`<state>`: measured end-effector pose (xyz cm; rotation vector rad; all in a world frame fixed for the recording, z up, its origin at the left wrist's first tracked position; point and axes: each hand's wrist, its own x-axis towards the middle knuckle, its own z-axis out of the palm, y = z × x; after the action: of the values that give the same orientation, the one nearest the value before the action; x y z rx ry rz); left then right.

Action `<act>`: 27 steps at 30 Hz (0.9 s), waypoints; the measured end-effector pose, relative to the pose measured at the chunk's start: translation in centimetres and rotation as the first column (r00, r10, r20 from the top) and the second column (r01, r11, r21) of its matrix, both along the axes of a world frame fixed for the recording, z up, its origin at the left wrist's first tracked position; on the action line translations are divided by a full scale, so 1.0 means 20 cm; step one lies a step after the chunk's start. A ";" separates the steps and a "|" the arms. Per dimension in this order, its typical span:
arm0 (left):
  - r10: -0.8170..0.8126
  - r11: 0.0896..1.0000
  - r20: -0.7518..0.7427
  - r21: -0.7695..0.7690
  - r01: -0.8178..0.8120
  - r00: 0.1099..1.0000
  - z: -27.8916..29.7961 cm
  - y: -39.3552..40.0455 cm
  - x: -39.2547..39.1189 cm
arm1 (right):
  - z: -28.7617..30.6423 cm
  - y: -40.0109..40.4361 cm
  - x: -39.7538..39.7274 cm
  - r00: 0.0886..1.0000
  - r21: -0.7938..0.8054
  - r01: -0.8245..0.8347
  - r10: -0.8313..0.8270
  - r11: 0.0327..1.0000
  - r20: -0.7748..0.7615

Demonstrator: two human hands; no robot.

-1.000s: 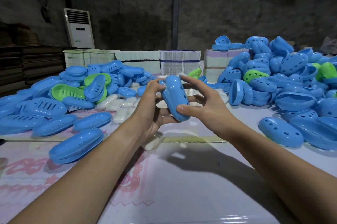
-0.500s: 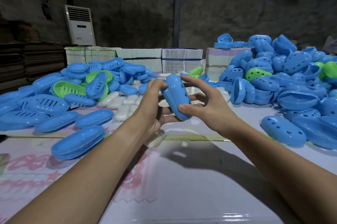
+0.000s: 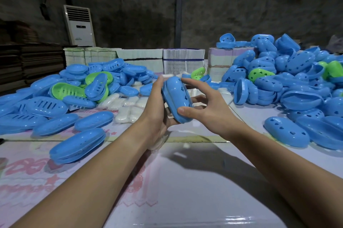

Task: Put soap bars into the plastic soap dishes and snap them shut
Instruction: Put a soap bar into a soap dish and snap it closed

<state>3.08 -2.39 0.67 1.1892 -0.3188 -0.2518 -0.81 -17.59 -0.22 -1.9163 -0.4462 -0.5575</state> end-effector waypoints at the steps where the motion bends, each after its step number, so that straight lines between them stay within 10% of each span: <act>1: -0.020 1.000 -0.003 -0.010 0.020 1.000 0.00 0.00 0.00 | 0.00 0.00 0.00 1.000 0.003 0.001 -0.001 1.000 0.000; 27: -0.176 0.982 0.171 -0.038 0.185 0.969 -0.02 0.04 0.03 | 0.03 -0.01 -0.02 1.000 0.101 0.005 -0.005 0.995 -0.005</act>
<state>3.61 -1.61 0.18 1.1308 -0.5796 -0.3006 -1.21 -17.83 0.37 -1.8220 -0.4029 -0.5688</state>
